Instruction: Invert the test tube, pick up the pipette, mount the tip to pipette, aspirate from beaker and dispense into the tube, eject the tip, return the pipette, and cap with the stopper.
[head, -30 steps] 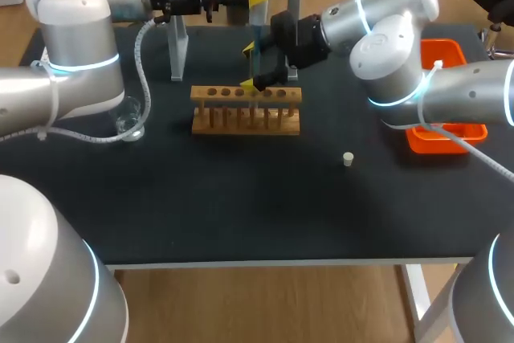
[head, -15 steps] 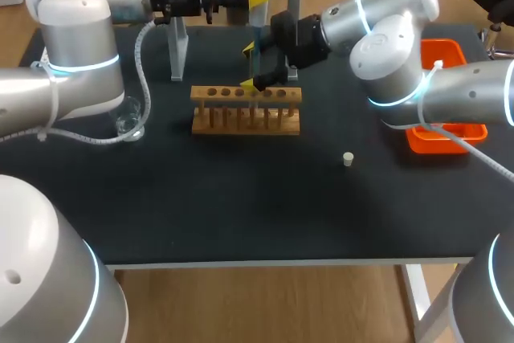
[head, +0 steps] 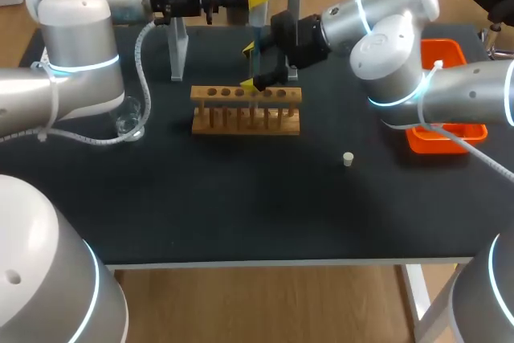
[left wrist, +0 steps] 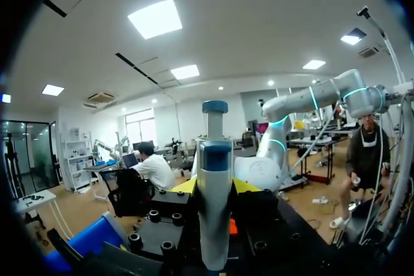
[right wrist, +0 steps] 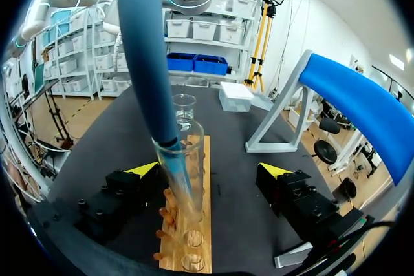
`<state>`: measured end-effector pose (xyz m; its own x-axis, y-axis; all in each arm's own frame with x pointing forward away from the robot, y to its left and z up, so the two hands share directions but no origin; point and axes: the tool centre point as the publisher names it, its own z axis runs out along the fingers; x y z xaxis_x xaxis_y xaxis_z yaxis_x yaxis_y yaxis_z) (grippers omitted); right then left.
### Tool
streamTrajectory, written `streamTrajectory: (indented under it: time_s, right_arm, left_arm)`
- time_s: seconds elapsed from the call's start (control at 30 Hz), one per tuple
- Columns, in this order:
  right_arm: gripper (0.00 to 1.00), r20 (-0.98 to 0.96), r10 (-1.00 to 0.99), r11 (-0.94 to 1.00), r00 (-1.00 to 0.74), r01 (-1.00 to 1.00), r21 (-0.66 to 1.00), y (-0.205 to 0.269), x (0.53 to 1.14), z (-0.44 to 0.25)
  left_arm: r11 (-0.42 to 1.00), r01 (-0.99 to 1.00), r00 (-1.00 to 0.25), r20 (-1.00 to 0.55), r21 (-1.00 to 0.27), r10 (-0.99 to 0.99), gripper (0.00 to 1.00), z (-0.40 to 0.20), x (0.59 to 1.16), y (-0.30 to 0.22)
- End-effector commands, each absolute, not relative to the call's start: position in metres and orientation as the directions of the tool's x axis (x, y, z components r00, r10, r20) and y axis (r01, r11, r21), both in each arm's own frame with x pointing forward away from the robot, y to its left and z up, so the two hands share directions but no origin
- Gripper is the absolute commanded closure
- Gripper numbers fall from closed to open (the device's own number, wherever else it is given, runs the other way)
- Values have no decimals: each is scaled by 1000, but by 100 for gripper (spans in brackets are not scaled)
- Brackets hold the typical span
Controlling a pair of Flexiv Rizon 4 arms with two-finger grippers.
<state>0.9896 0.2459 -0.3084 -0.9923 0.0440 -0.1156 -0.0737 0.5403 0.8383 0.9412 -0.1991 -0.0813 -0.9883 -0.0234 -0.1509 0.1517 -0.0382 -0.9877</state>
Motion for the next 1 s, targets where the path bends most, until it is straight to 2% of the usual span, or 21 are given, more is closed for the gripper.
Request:
streamTrajectory:
  time_s: [0.03,1.0]
  right_arm:
    - [0,-115,42,542,-992,-75,837,245,990,-308]
    - [0,-113,39,532,-993,-75,843,244,990,-307]
  left_arm:
    - [-39,152,-988,-151,-988,-25,100,-81,940,-200]
    - [-35,136,-990,-135,-990,-29,100,-81,945,-200]
